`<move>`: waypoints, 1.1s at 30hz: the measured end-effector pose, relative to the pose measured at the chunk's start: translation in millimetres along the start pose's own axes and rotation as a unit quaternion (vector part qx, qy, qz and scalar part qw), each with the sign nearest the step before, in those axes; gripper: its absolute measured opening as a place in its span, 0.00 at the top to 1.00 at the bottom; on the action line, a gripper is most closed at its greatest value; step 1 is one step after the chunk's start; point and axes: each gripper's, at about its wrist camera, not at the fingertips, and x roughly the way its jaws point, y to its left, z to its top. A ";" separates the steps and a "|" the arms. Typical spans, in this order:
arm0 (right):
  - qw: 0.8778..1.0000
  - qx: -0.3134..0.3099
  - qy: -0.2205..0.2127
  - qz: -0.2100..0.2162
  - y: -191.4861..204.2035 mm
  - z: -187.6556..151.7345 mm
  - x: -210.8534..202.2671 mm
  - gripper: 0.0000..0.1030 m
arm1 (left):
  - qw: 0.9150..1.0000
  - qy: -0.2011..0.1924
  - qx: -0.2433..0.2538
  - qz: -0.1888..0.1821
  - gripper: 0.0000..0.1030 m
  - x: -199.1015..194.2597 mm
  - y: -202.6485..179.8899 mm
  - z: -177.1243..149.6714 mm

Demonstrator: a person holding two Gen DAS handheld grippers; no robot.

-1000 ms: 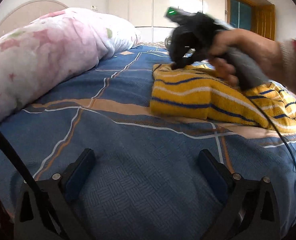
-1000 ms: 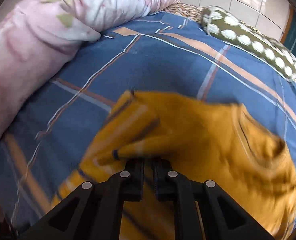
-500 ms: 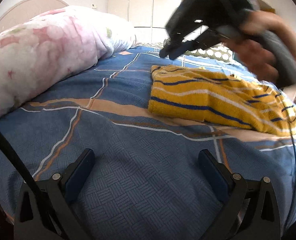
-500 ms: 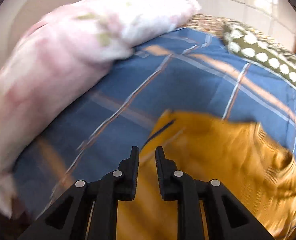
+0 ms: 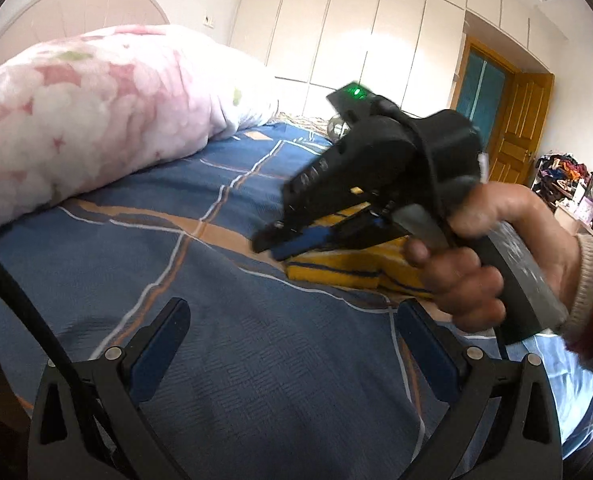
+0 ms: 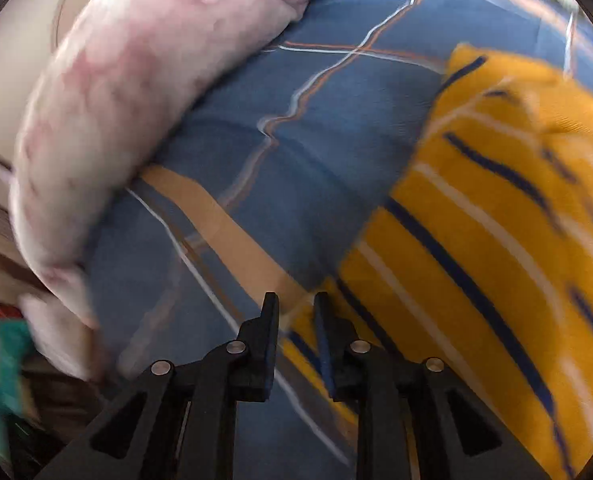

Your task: Fold small clothes

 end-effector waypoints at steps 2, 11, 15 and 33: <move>1.000 0.015 -0.019 0.003 1.0 -3.4 -9.5 0.79 | 1.000 -0.005 0.009 0.007 0.00 -3.5 -3.6 0.1; 0.978 0.015 -0.195 -0.075 -31.2 -108.1 -181.5 0.57 | 0.999 0.008 0.036 0.021 0.00 5.5 -21.2 2.4; 0.946 0.120 -0.285 -0.102 -94.1 -191.3 -261.1 0.46 | 0.998 0.020 0.056 0.028 0.00 14.9 -33.3 0.8; 0.901 0.267 -0.340 -0.023 -203.7 -316.1 -242.2 0.39 | 0.987 0.078 0.115 0.085 0.00 57.8 -57.5 -23.8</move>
